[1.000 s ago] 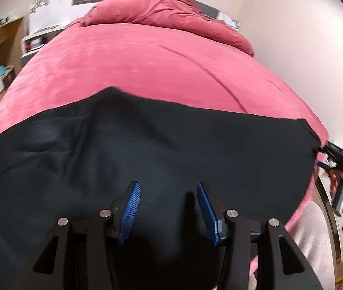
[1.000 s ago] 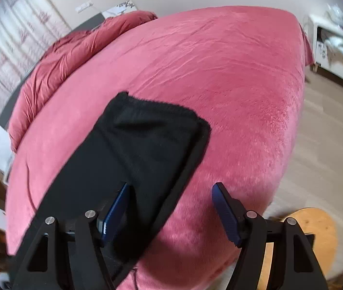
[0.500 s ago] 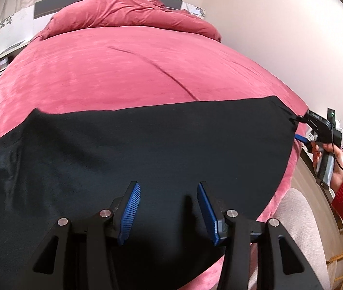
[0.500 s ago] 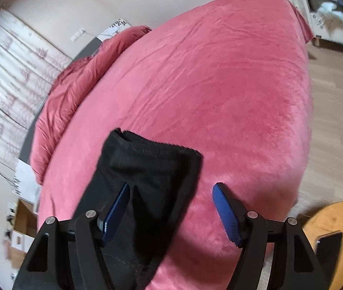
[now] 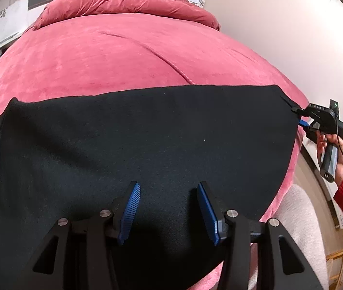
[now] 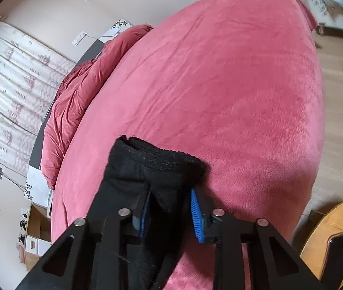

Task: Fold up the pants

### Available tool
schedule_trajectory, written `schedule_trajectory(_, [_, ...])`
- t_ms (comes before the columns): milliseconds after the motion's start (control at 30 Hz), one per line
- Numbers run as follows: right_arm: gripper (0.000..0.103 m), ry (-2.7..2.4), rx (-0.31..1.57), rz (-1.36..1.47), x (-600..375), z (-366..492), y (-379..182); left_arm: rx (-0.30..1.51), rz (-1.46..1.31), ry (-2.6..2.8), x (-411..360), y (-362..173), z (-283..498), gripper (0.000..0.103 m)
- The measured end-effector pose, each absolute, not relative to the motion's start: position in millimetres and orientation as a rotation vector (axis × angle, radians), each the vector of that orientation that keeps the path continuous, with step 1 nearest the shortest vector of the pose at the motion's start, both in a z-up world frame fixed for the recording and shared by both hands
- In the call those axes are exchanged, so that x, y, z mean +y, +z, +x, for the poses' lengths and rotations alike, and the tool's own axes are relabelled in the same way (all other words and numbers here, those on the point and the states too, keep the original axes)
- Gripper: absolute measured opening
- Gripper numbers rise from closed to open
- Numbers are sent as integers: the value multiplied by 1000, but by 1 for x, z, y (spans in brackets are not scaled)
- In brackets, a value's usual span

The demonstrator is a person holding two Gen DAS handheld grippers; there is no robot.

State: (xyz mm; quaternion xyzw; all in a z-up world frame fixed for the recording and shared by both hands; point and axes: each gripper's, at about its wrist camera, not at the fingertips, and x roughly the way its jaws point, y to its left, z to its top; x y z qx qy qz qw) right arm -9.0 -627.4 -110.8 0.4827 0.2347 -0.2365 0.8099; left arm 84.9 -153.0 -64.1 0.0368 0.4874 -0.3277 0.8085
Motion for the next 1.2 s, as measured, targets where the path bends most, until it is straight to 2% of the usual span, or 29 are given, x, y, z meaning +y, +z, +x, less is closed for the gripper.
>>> schedule_trajectory(200, [25,-495,418,982,-595,-12,-65,1035,6,-658,-123,-58,88,50])
schedule_trajectory(733, [22,-353,317,596,-410,12,58,979,-185,-490,-21,-52,89,50])
schedule_trajectory(933, [22,-263,311,446,-328,24,68,986,-295,-432,1,-57,95,50])
schedule_trajectory(1200, [22,-110,441,355,-244,52,27,998,-350,-426,15,-63,96,50])
